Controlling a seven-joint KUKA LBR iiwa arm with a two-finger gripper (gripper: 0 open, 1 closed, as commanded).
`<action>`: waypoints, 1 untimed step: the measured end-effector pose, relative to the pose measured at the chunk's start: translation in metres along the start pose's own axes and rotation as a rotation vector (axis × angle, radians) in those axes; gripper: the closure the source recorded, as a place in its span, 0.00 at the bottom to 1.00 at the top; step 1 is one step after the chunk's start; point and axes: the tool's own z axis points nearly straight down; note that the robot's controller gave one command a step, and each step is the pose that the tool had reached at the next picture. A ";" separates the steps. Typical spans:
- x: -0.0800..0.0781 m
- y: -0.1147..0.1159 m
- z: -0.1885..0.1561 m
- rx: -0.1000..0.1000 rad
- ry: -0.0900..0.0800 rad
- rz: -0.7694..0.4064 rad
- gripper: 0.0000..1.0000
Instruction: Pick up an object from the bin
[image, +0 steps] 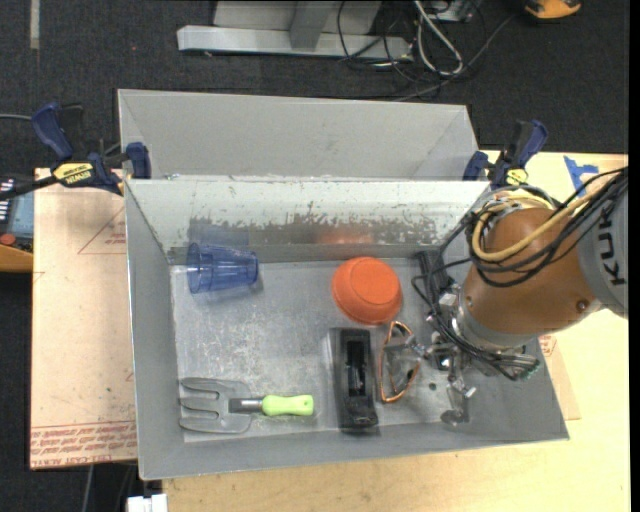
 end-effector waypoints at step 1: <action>0.000 -0.002 0.051 0.018 -0.015 -0.259 0.00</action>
Offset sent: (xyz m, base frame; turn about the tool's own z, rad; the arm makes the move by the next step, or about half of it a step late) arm 0.0186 -0.0068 -0.0520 -0.6694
